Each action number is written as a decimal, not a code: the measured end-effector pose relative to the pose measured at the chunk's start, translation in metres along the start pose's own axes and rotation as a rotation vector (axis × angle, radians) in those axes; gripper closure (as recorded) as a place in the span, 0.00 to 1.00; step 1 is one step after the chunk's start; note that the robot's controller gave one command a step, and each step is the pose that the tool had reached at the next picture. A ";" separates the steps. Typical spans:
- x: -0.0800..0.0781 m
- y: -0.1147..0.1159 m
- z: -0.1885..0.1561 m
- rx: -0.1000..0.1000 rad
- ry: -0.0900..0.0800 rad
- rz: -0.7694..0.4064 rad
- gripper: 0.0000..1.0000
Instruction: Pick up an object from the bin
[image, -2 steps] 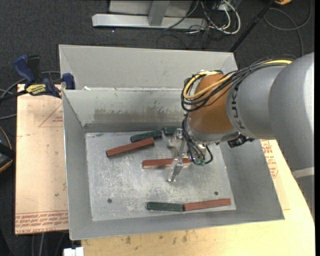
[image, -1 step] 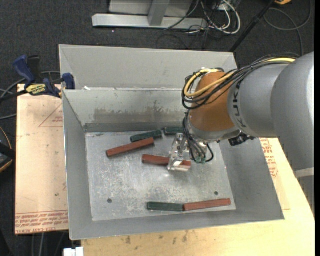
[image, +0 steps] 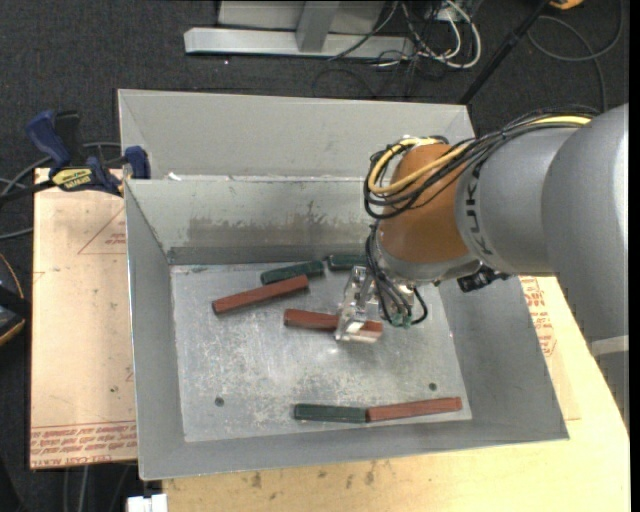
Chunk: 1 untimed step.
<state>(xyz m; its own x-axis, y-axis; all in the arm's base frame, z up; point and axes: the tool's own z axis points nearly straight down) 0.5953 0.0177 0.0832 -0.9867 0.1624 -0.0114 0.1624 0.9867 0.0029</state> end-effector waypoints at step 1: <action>0.001 0.000 -0.003 0.001 0.006 0.000 1.00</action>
Offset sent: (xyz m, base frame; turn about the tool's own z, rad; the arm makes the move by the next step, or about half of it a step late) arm 0.0001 0.0000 0.0035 0.0000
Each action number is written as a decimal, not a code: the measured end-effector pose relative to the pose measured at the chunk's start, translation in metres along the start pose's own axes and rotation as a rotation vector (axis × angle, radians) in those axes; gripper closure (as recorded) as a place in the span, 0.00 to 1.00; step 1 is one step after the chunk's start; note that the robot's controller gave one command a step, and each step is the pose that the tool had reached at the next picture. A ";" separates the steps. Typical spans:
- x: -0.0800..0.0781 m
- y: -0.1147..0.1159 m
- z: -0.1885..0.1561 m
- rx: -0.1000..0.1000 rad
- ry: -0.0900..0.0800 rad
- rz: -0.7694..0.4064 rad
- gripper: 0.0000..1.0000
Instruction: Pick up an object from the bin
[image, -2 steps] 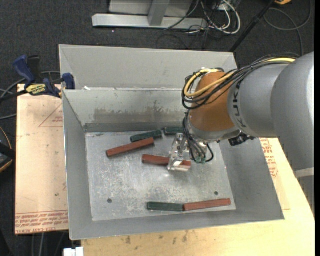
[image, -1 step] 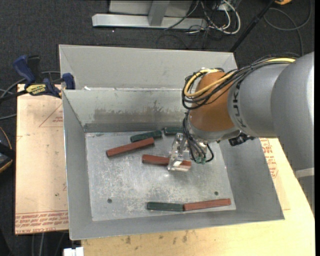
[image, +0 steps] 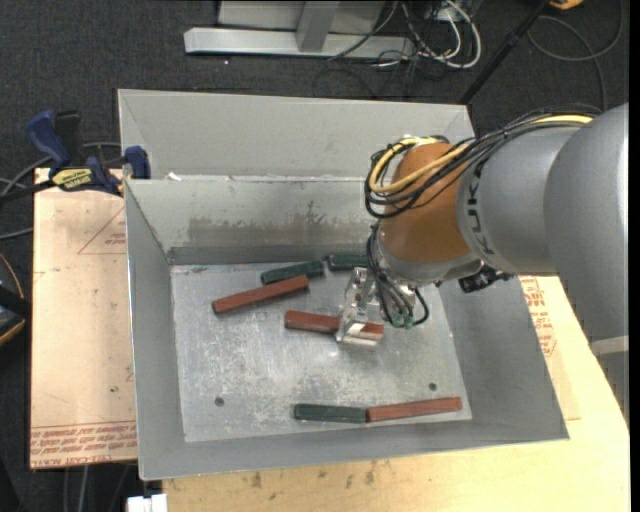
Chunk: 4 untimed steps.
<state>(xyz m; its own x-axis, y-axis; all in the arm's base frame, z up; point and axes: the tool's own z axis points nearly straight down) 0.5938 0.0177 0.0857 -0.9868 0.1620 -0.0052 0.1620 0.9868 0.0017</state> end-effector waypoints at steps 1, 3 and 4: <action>0.003 0.000 -0.016 0.002 0.010 0.000 1.00; 0.001 0.000 -0.047 0.000 0.002 0.000 1.00; 0.000 0.000 -0.056 0.000 0.002 -0.001 1.00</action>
Offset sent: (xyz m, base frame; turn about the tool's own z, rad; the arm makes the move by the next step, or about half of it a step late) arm -0.0001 -0.0001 0.0070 0.0000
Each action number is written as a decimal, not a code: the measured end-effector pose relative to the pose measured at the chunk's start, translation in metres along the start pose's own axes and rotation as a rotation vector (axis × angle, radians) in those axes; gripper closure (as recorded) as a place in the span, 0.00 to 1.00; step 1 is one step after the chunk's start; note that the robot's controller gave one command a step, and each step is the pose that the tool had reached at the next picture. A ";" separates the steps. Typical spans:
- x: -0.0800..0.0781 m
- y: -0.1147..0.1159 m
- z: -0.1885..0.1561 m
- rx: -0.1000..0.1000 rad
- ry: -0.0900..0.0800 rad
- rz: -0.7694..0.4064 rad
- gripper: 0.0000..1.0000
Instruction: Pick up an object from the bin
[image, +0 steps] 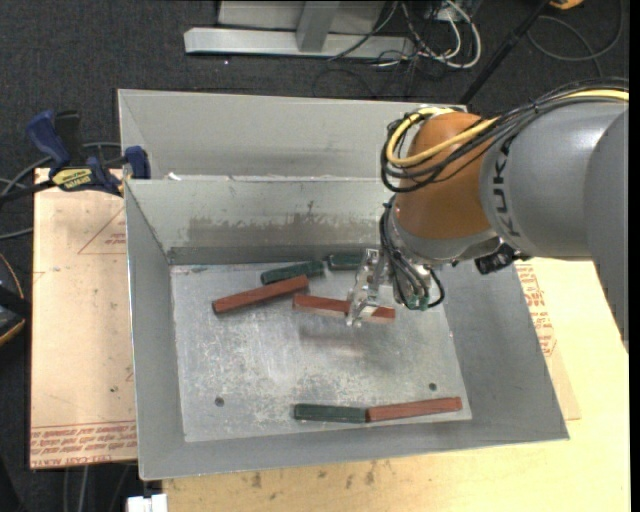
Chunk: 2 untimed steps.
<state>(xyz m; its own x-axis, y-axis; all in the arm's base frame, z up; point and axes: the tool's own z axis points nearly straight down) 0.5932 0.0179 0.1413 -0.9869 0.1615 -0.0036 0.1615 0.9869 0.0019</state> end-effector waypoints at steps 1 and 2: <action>0.001 0.000 -0.011 0.001 0.006 0.000 1.00; 0.000 0.000 -0.024 0.000 0.002 -0.001 1.00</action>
Offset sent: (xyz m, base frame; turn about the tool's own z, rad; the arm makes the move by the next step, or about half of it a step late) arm -0.0001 -0.0001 0.0284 0.0000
